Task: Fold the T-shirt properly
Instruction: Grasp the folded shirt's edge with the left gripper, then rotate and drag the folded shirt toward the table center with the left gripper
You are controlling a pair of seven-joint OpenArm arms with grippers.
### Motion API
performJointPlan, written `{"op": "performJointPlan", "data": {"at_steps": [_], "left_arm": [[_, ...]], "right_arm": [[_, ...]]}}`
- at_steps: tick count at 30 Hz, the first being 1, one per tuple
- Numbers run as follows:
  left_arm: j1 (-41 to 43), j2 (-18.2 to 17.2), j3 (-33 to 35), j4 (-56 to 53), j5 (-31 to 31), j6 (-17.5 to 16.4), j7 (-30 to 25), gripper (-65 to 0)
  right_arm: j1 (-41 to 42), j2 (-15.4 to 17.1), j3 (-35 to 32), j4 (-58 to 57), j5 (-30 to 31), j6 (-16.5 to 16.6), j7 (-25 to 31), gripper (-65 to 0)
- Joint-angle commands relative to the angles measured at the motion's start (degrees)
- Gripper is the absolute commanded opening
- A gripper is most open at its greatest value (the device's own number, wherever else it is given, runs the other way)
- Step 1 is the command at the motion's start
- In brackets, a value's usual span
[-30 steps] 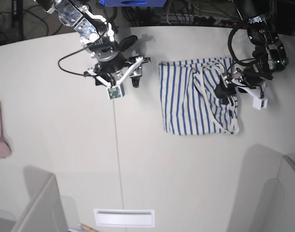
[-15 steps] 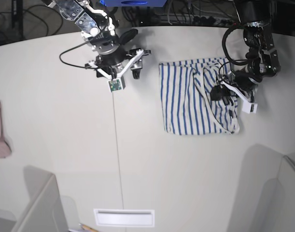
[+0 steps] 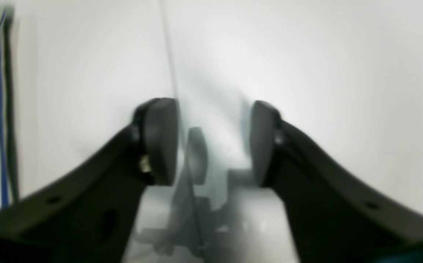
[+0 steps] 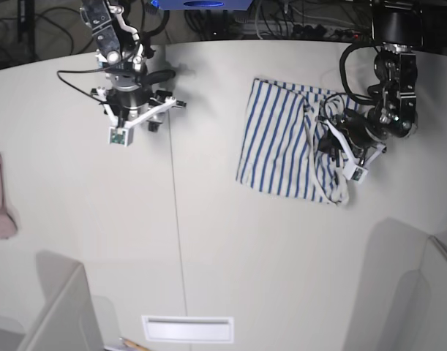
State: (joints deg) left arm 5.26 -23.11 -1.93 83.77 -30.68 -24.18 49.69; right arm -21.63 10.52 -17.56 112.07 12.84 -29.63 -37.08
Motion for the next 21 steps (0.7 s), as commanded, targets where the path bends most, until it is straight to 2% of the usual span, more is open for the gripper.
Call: {"op": "performJointPlan", "data": {"at_steps": [1,3,9,16,18,21], "left_arm": [[0.33,-0.23,3.3,-1.35,5.23,0.23,7.58,-65.0],[-1.7,-1.46,6.81,-1.35,5.23,0.23,7.58,-65.0],[-9.61,-2.69,16.75,-1.26,5.31,0.23,7.58,-65.0],[-20.07,-2.6,32.75,-1.61,5.31,0.23,7.5,-65.0],[-23.15,-2.42,37.06,-1.61,5.31,0.23,7.5,-65.0],[-27.1,-2.42,42.68,-1.61,5.31,0.23,7.5,-65.0]], "right_arm": [[0.13,-0.11,1.25,0.76,-0.58,1.98,1.17,-48.3],[0.22,-1.07,3.98,0.59,-0.58,5.32,1.17,-65.0],[0.48,-4.94,15.23,0.15,-0.58,16.92,0.73,-65.0],[0.92,-8.99,31.94,-5.04,-0.58,30.55,0.73,-65.0],[0.84,-9.6,35.89,-5.83,-0.58,33.1,0.73,-65.0],[-0.39,-9.69,39.23,-6.36,-0.58,34.15,0.73,-65.0]]}}
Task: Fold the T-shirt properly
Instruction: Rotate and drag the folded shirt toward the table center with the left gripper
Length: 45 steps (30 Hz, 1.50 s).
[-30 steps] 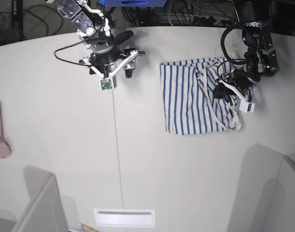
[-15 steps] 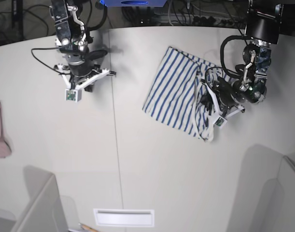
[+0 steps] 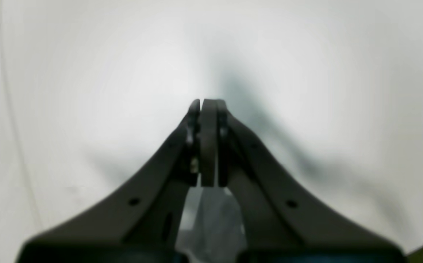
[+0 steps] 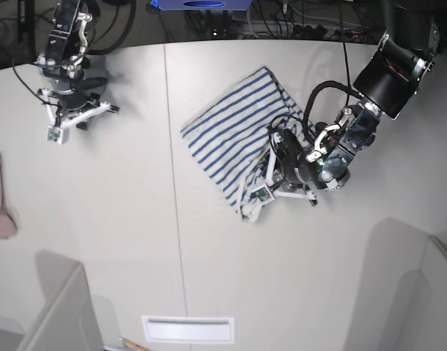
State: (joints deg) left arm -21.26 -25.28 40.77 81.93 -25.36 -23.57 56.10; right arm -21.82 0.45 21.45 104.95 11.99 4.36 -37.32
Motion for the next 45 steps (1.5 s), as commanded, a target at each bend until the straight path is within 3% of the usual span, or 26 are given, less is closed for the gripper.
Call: {"op": "performJointPlan", "data": {"at_steps": [1,9,12,15,23,29,43,45], "left_arm": [[-1.65,-0.35,1.38,0.22,0.0,-0.47,1.0,-65.0],[-11.05,-1.4,19.75,-2.15,1.41,-0.65,-11.48,-65.0],[-13.43,-1.23,24.15,-5.23,2.2,-5.04,-16.32,-65.0],[-14.74,0.88,24.76,-6.99,5.36,-9.61,-17.02,-65.0],[-14.39,6.07,24.85,-7.69,11.69,-13.13,-16.93,-65.0],[-14.74,8.97,24.85,-14.81,11.52,-13.39,-16.76,-65.0],[-17.29,8.97,24.76,-16.83,11.61,-13.39,-17.02,-65.0],[-18.35,8.97,24.76,-16.83,11.61,-13.39,-17.02,-51.2]], "right_arm": [[-0.64,0.39,0.75,0.77,0.28,0.17,1.14,-65.0],[-1.6,-0.58,5.4,0.68,0.28,0.17,1.23,-65.0],[-1.34,-1.72,7.87,0.68,0.28,0.17,1.23,-65.0],[-0.99,-1.99,9.45,0.68,0.28,0.25,1.23,-65.0],[-1.08,-2.78,9.36,0.59,0.28,0.25,1.23,-65.0],[-0.99,-2.78,9.36,0.5,0.28,0.25,1.23,-65.0],[-0.11,-2.78,9.01,0.42,0.28,0.25,0.97,-65.0],[-0.11,-2.78,8.83,0.42,0.28,0.25,0.97,-65.0]]}}
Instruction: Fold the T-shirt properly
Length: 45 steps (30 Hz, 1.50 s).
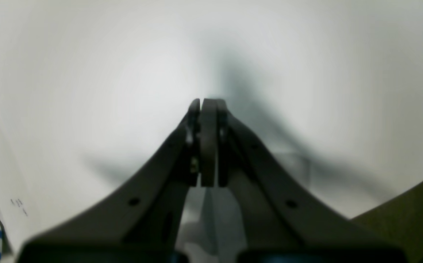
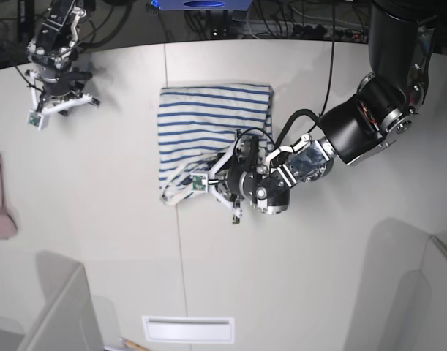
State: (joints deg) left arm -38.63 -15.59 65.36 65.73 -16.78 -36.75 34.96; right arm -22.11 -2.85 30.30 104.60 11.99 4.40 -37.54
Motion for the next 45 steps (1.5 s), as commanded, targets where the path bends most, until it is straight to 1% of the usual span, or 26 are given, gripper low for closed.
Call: {"op": "performJointPlan", "data": {"at_steps": [1,3,5,7,9,10,12,16,17,20,22,25,27,29,30,31,33,34,36,37,38,40,42,43,44,45], "left_arm": [[-1.32,-0.62,0.18,-0.55,2.93,-0.21,4.12,-42.6],[-2.47,-0.01,0.18,-0.55,2.93,-0.21,4.12,-27.8],[-3.52,0.87,0.09,-0.64,2.93,-0.21,4.2,-16.0],[-5.02,1.31,0.0,-0.64,2.67,-0.21,4.29,-7.1],[-6.25,2.1,-0.79,-0.55,2.58,-0.13,4.38,-1.3],[-6.69,2.63,-2.37,-0.46,2.58,-0.13,4.38,0.0],[-6.95,3.33,-6.86,-0.46,2.75,-0.13,4.38,0.0],[-6.6,2.98,-16.53,3.5,2.58,-0.21,4.56,0.0],[-6.33,2.89,-18.11,5.17,2.58,-0.21,5.17,0.0],[-3.79,2.8,-22.95,11.06,2.58,-0.21,10.89,0.0],[-1.15,1.57,-25.5,15.54,2.93,-0.21,13.17,0.0],[2.98,-0.98,-27.6,22.22,3.02,-0.21,13.79,0.0],[5.53,-3.26,-28.92,27.06,3.02,-0.21,13.79,0.0],[8.61,-6.16,-31.47,31.28,3.02,0.14,13.79,-7.1],[10.19,-7.22,-33.23,33.21,3.02,0.14,13.79,-13.2],[12.13,-8.45,-35.17,34.79,3.02,0.14,13.79,-20.1],[15.12,-9.68,-38.68,36.81,3.02,0.14,14.05,-34.7],[16.26,-9.86,-40.44,37.69,3.02,0.14,15.46,-43.1],[17.84,-9.86,-43.78,39.54,3.02,0.05,20.29,-60.9],[18.81,-9.86,-45.63,40.68,3.02,-0.04,22.49,-65.0],[20.57,-9.94,-47.65,41.65,3.02,-0.04,24.25,-65.0],[24.52,-11.0,-51.6,42.88,3.02,0.14,24.78,-65.0],[29.27,-12.05,-54.77,44.11,3.1,0.14,24.6,-65.0],[31.64,-12.41,-55.91,44.9,3.1,0.14,23.55,-65.0],[34.02,-13.02,-57.06,45.61,3.19,0.14,21.35,-65.0],[37.62,-13.72,-58.73,46.13,4.16,0.22,17.83,-65.0]], "right_arm": [[0.17,0.43,-0.02,0.77,0.28,0.21,1.19,-65.0],[0.17,0.43,-0.02,0.77,0.28,0.21,1.19,-65.0],[0.17,0.43,-0.02,0.77,0.28,0.21,1.19,-65.0],[0.17,0.43,-0.02,0.77,0.28,0.21,1.19,-65.0],[0.17,0.43,-0.02,0.77,0.28,0.21,1.19,-65.0],[0.17,0.43,-0.02,0.77,0.28,0.3,1.19,-65.0],[0.17,0.43,-0.02,0.68,0.28,0.3,1.19,-65.0],[0.17,0.52,0.33,0.68,0.28,0.39,1.54,-65.0],[0.17,0.7,0.42,0.68,0.28,0.39,1.63,-65.0],[0.35,1.05,0.42,0.68,0.19,0.47,1.98,-65.0],[0.26,1.14,0.42,0.77,0.1,0.47,3.65,-65.0],[-0.18,1.31,0.33,0.77,0.01,0.56,4.88,-65.0],[-0.79,2.98,0.33,0.68,0.01,0.65,5.06,-65.0],[-1.58,4.65,-0.02,0.85,0.01,0.74,5.06,-65.0],[-1.94,5.36,-0.02,0.94,0.01,1.44,5.06,-65.0],[-2.11,5.89,0.24,0.94,0.01,2.67,5.06,-65.0],[-2.73,6.5,0.42,0.77,0.01,5.05,4.97,-65.0],[-2.99,6.76,0.42,0.77,0.01,5.93,4.88,-65.0],[-3.69,6.76,0.42,0.85,0.01,6.98,4.88,-65.0],[-4.22,6.76,0.51,0.85,-0.08,7.33,4.97,-65.0],[-5.01,6.76,0.51,0.85,-0.08,7.33,5.14,-65.0],[-5.89,6.85,0.51,0.85,-0.08,7.33,5.5,-65.0],[-6.77,7.73,0.51,0.68,-0.08,7.42,8.4,-65.0],[-7.83,8.52,0.33,0.59,-0.08,7.42,10.42,-65.0],[-8.7,9.14,0.07,0.77,-0.08,7.42,12.44,-65.0],[-9.94,9.58,-0.02,1.03,-0.08,7.42,14.9,-65.0]]}}
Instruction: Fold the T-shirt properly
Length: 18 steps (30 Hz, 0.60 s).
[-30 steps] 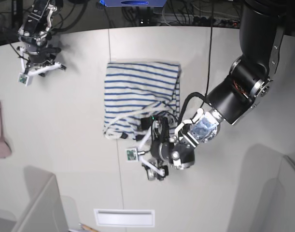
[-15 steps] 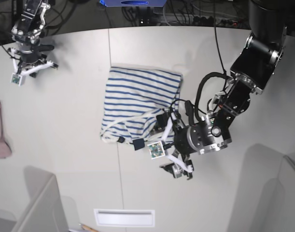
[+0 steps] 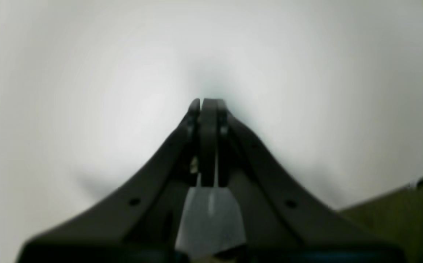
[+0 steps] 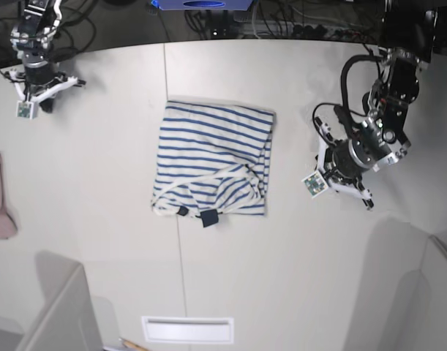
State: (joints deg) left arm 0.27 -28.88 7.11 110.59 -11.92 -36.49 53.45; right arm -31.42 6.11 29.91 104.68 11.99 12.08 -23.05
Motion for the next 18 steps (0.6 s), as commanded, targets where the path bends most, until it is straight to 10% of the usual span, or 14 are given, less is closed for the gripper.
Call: {"op": "performJointPlan", "data": {"at_steps": [1,9,18], "left_arm": [[3.29,-0.87,-2.41,1.46,0.8,-0.04,-5.23,-65.0],[35.11,0.88,-17.0,0.93,14.08,-0.04,-46.29,-65.0],[53.05,8.0,-26.32,-0.56,16.1,-0.04,-56.84,-65.0]], "right_arm": [[-1.94,0.62,0.64,1.12,-0.08,-0.25,2.7,-65.0],[-11.79,0.09,0.37,2.0,0.01,-0.16,12.28,-65.0],[-23.13,-3.25,-0.59,6.57,0.1,-0.16,10.61,-65.0]]}}
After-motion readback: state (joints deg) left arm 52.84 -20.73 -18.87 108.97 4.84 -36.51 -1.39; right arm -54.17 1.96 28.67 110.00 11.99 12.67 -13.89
